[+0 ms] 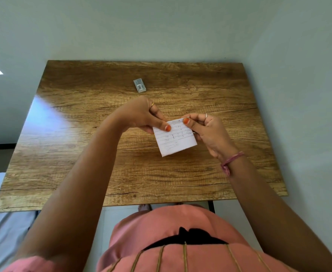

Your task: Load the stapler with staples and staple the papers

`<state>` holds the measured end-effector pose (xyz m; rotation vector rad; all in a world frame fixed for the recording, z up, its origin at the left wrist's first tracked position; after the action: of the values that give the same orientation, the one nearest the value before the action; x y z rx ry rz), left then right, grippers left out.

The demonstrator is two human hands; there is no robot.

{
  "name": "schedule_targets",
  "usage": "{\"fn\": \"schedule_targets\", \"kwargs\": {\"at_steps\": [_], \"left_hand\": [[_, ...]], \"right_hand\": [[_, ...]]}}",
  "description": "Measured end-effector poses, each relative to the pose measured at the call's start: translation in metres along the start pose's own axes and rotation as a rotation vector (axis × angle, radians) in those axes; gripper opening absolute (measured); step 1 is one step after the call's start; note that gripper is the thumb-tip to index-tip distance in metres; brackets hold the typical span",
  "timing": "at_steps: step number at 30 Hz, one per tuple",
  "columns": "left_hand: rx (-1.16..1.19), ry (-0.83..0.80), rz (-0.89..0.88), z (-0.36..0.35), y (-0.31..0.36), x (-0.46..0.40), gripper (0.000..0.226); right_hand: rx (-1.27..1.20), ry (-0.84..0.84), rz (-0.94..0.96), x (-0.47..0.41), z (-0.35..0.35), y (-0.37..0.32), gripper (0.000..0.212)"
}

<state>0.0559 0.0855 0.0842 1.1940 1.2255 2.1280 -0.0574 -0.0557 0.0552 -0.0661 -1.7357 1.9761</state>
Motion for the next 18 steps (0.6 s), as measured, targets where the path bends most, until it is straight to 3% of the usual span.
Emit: {"fn": "schedule_targets", "kwargs": {"at_steps": [8, 14, 18], "left_hand": [[-0.019, 0.001, 0.027, 0.001, -0.004, 0.000, 0.019], [0.043, 0.072, -0.020, 0.009, -0.011, -0.001, 0.017], [0.010, 0.012, 0.013, 0.003, -0.016, -0.003, 0.018]], "right_hand": [[0.017, -0.025, 0.009, -0.006, 0.006, 0.000, 0.010], [-0.039, -0.203, -0.188, 0.002, 0.002, 0.015, 0.023], [-0.061, -0.190, -0.220, 0.000, 0.004, 0.021, 0.024]]}}
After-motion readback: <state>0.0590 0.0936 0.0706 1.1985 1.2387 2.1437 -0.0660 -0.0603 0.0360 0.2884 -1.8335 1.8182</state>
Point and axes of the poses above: each hand's wrist, its own x-axis away from the middle knuckle, its own z-axis out of the back of the hand, y = z × x, the point moved 6 cm from there along -x, towards the middle knuckle, and after that the axes turned 10 degrees about x, right-handed, at the moved point
